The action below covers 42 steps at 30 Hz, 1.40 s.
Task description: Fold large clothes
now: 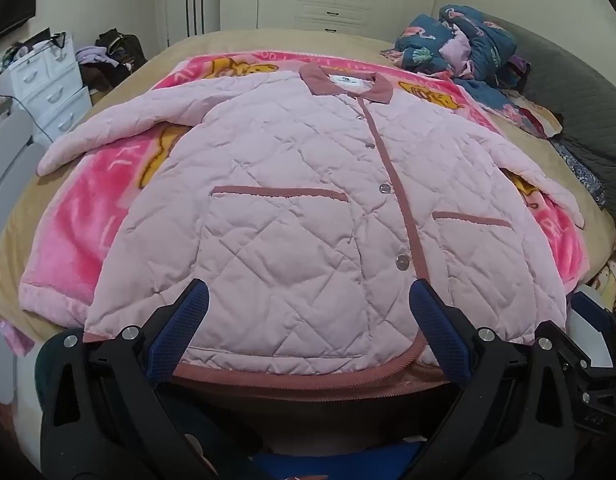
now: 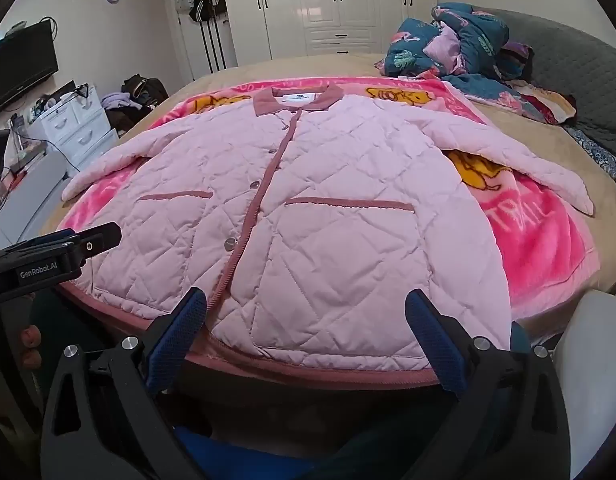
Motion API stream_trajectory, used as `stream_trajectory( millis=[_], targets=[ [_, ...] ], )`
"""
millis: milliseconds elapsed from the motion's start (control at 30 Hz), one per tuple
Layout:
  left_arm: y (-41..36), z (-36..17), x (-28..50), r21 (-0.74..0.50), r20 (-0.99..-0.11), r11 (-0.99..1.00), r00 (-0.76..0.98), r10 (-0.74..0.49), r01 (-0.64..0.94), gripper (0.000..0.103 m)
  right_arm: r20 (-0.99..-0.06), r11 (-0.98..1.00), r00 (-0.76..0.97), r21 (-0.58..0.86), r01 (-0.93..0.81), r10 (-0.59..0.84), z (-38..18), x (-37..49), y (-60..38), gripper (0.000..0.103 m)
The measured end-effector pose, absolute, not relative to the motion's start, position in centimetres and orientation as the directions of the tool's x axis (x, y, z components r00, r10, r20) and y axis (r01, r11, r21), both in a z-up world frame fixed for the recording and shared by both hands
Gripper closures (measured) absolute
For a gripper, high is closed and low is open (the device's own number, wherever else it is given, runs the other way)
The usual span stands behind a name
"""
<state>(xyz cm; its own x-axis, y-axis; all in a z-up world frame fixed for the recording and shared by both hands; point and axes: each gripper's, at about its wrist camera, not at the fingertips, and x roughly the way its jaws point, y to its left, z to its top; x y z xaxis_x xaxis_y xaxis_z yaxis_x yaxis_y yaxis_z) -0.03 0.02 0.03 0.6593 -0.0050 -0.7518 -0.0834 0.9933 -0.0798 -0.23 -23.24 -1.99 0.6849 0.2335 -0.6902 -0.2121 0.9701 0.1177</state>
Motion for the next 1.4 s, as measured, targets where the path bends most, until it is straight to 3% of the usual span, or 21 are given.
stream_trajectory(
  millis=[1400],
  targets=[
    [-0.66,0.47,-0.11,-0.077,-0.753,0.994,0.658,-0.007,-0.077,0.009,-0.689,0.968,0.684,0.116,-0.222,0.24,-1.79,-0.45,-23.11,0.004]
  ],
)
